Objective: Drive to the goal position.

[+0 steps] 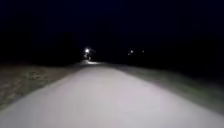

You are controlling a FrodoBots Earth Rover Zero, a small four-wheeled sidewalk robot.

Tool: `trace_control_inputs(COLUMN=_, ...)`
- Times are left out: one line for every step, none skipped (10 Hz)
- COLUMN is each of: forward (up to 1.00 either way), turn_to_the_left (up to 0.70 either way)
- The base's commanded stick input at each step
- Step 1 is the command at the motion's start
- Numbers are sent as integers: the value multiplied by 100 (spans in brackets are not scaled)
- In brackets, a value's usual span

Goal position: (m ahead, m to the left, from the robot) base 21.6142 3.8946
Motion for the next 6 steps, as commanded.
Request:
trace_control_inputs(forward=100, turn_to_the_left=25)
trace_control_inputs(forward=100, turn_to_the_left=28)
trace_control_inputs(forward=100, turn_to_the_left=8)
trace_control_inputs(forward=100, turn_to_the_left=2)
trace_control_inputs(forward=100, turn_to_the_left=3)
trace_control_inputs(forward=100, turn_to_the_left=14)
